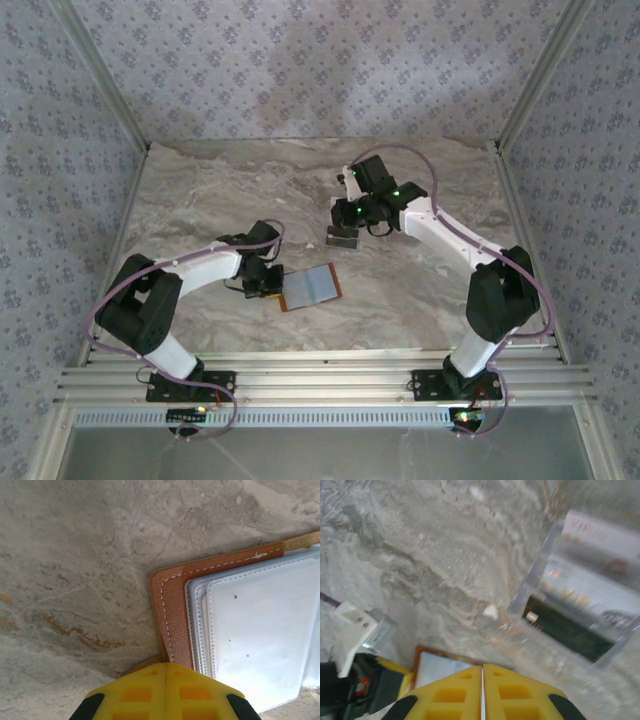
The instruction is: Take the credit cards out of the card holder
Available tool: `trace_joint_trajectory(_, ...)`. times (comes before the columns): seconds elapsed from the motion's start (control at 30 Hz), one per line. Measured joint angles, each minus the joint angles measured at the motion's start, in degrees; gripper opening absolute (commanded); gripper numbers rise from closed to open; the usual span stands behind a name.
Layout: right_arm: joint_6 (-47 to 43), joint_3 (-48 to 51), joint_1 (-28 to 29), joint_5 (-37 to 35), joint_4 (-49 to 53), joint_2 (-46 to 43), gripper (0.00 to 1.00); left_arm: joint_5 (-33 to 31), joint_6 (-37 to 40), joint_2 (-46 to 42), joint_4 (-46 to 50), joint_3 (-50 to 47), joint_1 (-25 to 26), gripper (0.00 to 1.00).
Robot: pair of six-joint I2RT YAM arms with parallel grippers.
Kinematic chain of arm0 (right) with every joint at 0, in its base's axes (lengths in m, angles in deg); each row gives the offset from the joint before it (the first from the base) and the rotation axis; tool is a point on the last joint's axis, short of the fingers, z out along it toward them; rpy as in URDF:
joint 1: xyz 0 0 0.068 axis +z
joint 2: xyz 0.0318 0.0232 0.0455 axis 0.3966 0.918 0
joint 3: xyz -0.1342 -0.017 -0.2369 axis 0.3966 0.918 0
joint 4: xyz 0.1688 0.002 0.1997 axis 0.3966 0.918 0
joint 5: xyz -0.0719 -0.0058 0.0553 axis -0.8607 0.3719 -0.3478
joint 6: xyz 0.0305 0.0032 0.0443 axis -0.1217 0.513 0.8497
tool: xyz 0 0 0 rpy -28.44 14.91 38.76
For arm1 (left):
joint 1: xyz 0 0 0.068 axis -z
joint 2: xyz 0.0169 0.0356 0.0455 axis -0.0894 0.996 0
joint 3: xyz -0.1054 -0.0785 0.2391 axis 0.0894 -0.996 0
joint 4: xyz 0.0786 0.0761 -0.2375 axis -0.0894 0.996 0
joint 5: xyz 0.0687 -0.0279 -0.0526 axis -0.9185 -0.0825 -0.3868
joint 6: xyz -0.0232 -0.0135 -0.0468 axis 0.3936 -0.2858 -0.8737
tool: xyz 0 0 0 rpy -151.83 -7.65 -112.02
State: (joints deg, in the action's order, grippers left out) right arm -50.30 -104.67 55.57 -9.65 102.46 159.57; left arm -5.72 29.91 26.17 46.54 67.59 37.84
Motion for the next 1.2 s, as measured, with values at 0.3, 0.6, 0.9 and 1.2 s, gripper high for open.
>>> trace_joint_trajectory(0.3, 9.3, 3.3, 9.2, 5.1, -0.1, 5.7, 0.20, 5.4, 0.0, -1.7, -4.8, -3.8, -3.0, 0.01)
trace_joint_trajectory(0.6, 15.6, 4.5, 15.3, 10.8, -6.1, 12.9, 0.21, 9.3, 0.5, -2.1, -9.7, -6.3, -4.2, 0.01)
trace_joint_trajectory(0.9, 17.6, 4.5, 16.9, 11.9, -8.6, 18.4, 0.19, 12.0, 1.7, -2.2, -11.5, -7.7, -5.7, 0.01)
trace_joint_trajectory(1.2, 17.3, 4.0, 16.9, 9.0, -7.0, 19.1, 0.26, 12.4, 2.8, -2.2, -11.5, -7.7, -6.0, 0.01)
